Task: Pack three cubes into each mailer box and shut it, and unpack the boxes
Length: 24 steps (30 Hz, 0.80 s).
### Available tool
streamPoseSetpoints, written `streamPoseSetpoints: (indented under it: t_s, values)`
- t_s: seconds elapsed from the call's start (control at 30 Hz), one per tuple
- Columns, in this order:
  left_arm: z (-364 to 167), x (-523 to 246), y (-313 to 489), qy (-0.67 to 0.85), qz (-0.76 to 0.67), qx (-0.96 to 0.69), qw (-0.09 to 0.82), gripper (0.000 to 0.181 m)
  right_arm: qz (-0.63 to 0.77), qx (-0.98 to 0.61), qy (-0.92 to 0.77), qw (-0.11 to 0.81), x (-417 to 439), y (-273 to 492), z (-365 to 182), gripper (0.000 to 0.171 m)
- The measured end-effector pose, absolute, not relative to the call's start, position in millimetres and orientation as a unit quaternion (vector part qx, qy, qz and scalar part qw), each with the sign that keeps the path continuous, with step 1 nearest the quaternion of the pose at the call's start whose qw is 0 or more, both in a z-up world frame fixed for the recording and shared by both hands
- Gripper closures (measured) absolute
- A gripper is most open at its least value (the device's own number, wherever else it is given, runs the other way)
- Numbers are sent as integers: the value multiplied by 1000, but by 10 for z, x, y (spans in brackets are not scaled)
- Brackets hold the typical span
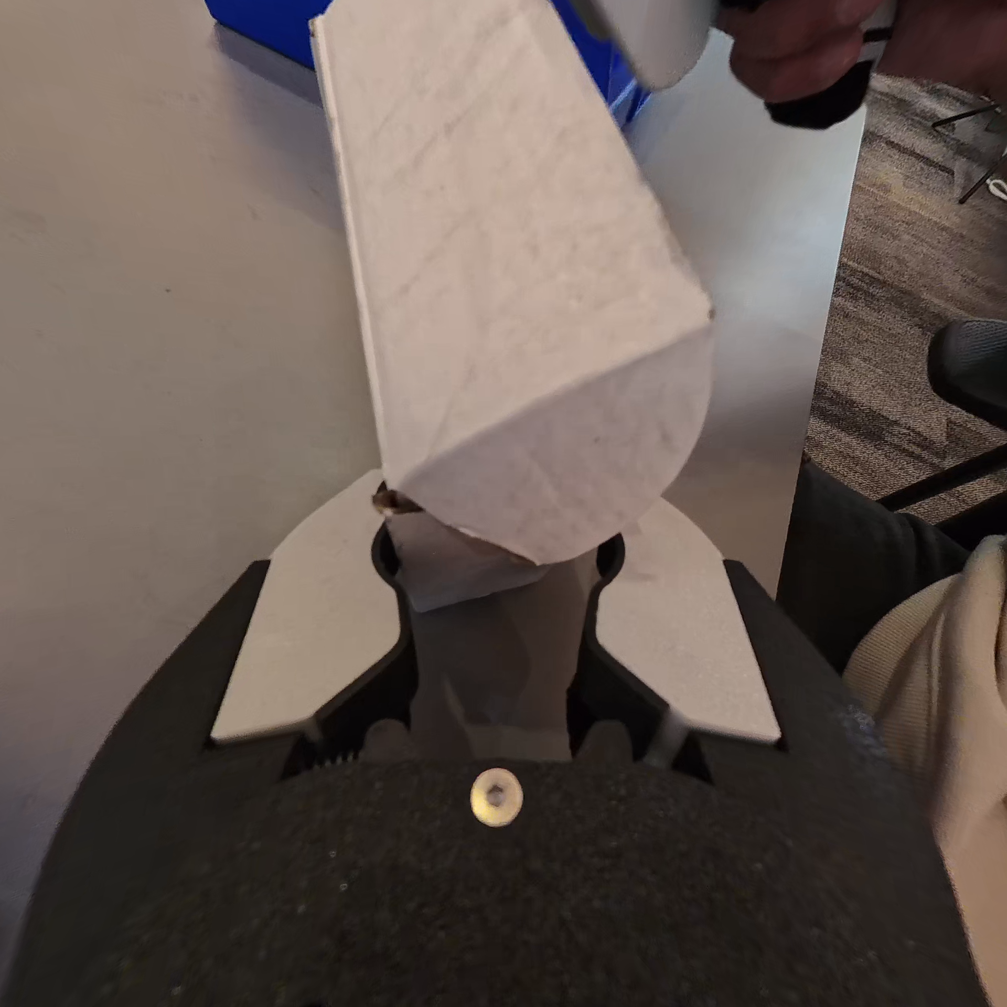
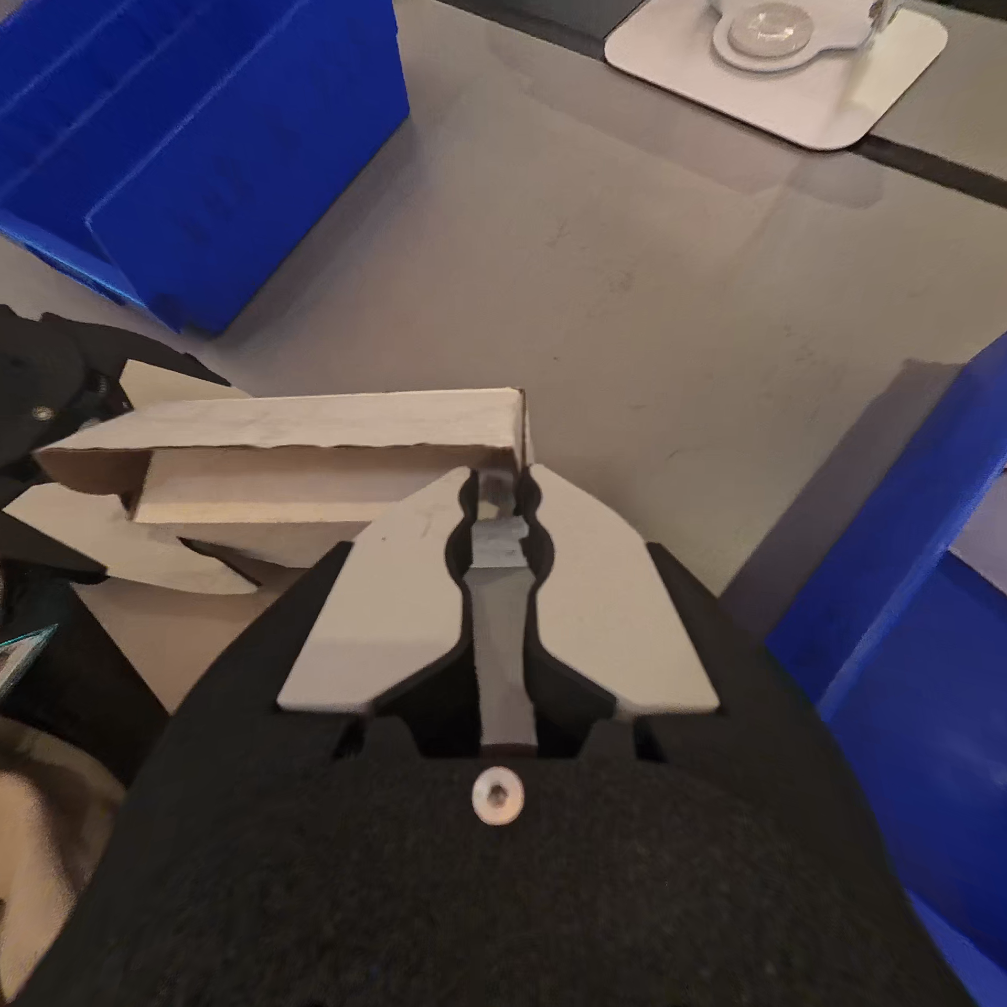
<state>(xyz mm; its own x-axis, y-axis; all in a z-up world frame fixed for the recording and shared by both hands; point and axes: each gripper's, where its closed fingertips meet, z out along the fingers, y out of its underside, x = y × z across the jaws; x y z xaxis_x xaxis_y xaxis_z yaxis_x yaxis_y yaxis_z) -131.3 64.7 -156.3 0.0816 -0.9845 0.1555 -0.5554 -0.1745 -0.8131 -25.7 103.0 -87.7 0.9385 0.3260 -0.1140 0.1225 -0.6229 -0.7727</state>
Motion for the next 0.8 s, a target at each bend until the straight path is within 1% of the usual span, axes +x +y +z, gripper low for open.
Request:
streamPoseSetpoints:
  t_s: [0.07,0.13,0.2,0.23,0.27,0.37,0.43,0.47,0.7,0.8]
  values:
    - [-1564,-1317,655,570,-362,-677,295,111,102,-885,-126,436,-310,953,-746,144]
    - [-1565,-1321,667,565,-357,-681,299,111,119,-871,-158,450,-625,783,-642,147]
    - [-1567,-1322,679,560,-352,-685,304,112,195,-856,-197,436,-1189,542,-667,146]
    - [-1568,-1319,678,559,-351,-686,306,112,217,-855,-213,421,-1426,454,-736,141]
    - [-1569,-1317,675,560,-350,-686,307,112,204,-858,-217,419,-1545,450,-808,137]
    - [-1572,-1311,668,564,-347,-683,308,112,164,-857,-221,435,-1671,574,-888,143]
    - [-1573,-1307,662,569,-341,-680,312,113,175,-851,-221,443,-1716,620,-831,161]
    - [-1578,-1307,659,570,-339,-680,313,113,169,-855,-220,439,-1696,643,-826,165]
    - [-1560,-1288,684,574,-343,-668,325,116,153,-861,-253,414,-1623,686,-758,169]
    - [-1568,-1289,704,577,-342,-667,326,116,180,-872,-237,390,-1633,705,-756,169]
